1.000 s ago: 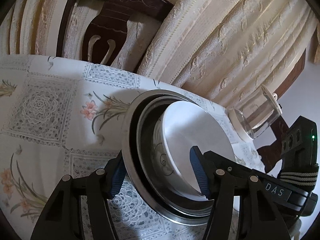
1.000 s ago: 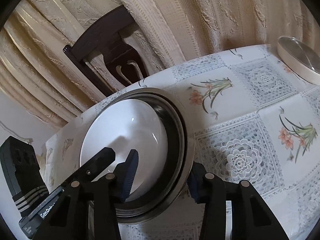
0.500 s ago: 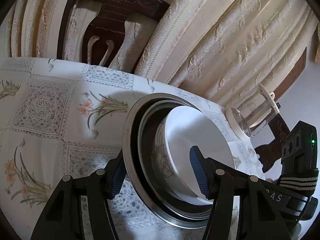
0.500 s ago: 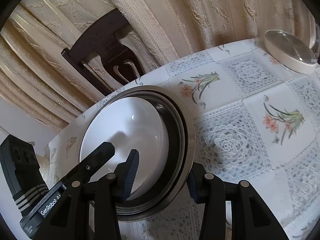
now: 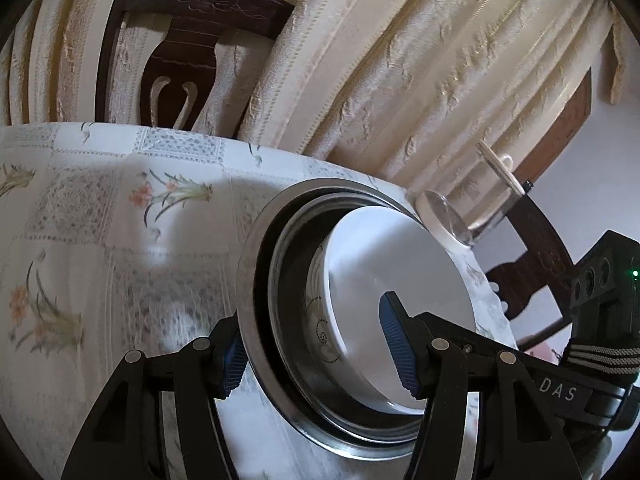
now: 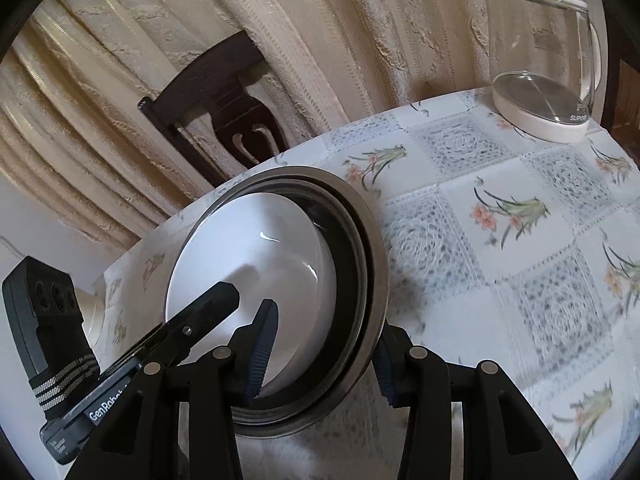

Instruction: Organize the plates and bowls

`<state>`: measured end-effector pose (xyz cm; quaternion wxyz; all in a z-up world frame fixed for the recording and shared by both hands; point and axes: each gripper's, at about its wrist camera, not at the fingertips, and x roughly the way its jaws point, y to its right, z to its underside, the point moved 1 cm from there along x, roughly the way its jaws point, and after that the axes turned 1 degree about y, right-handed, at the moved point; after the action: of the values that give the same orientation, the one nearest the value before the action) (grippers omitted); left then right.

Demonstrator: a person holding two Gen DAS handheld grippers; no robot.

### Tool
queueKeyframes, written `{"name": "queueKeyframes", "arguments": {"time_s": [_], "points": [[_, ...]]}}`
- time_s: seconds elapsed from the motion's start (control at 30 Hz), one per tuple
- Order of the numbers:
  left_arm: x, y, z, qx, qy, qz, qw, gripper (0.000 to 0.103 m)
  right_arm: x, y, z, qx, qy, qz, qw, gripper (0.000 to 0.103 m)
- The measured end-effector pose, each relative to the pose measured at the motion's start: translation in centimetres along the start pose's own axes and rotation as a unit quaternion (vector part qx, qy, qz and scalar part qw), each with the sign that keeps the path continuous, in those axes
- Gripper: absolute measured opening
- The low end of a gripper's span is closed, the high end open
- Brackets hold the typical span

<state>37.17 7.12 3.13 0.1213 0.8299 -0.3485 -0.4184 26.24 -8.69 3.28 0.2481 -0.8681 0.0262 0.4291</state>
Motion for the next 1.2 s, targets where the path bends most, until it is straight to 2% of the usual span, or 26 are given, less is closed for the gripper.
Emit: {"name": "queueKeyframes", "arguments": {"time_s": [0.33,0.67,0.97,1.2], "points": [[-5.2,0.6,1.6,0.01,0.012,-0.029,0.9995,0.061,-3.3,-2.6,3.6,-0.029,-0.004,-0.024,0.999,0.047],[-8.5,2.3,4.3,0.022,0.009,-0.049,0.9985,0.061,-5.5,-1.9,6.2,-0.014,-0.014,-0.036,0.999,0.047],[-8.6,3.7,6.3,0.026,-0.013,-0.052,0.9982,0.061,-5.6,-0.3,7.1,0.005,-0.021,-0.036,0.999,0.047],[-6.0,3.8,6.9,0.035,-0.045,-0.056,0.9968,0.061,-3.5,1.6,7.2,0.027,-0.05,-0.033,0.998,0.047]]}}
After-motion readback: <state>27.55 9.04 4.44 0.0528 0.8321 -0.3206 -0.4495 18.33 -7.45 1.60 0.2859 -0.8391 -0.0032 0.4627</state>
